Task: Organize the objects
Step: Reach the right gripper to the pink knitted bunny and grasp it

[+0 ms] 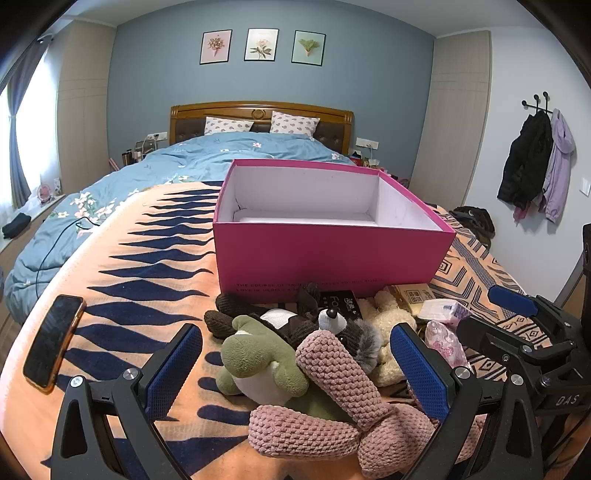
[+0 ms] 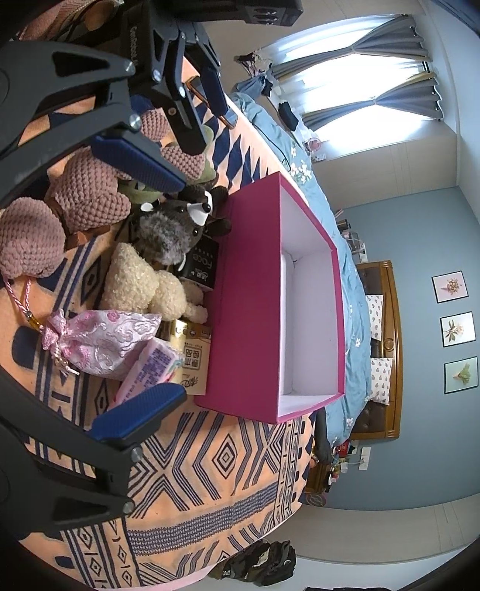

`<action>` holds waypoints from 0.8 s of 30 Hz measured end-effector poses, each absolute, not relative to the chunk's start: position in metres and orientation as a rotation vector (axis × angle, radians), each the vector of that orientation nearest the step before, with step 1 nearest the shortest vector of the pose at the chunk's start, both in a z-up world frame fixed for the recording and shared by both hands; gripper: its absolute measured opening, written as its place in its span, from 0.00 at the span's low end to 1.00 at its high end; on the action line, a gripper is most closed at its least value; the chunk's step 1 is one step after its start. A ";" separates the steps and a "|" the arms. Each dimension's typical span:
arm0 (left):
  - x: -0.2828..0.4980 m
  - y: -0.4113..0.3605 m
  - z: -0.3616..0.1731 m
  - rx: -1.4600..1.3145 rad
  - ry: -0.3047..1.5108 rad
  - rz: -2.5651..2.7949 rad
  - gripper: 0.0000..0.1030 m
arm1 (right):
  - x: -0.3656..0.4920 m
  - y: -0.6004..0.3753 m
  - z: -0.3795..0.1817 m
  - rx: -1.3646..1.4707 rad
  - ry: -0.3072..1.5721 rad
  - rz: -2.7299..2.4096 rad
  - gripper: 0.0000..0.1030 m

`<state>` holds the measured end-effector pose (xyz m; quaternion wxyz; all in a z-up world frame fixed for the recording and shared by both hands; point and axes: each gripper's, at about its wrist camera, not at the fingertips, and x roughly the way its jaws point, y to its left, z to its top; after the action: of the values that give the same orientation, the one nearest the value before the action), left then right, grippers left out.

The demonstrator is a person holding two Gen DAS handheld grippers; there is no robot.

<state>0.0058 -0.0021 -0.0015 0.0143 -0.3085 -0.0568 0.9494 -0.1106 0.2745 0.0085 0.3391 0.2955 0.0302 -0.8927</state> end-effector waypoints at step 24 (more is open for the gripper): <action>0.016 -0.017 -0.017 -1.000 -0.177 2.878 1.00 | -0.068 0.287 -0.030 0.847 0.160 -2.132 0.86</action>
<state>0.0159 -0.0166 -0.0172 0.0450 -0.3275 -0.0579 0.9420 -0.0677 0.2873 -0.0298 0.4085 0.3362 0.0637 -0.8462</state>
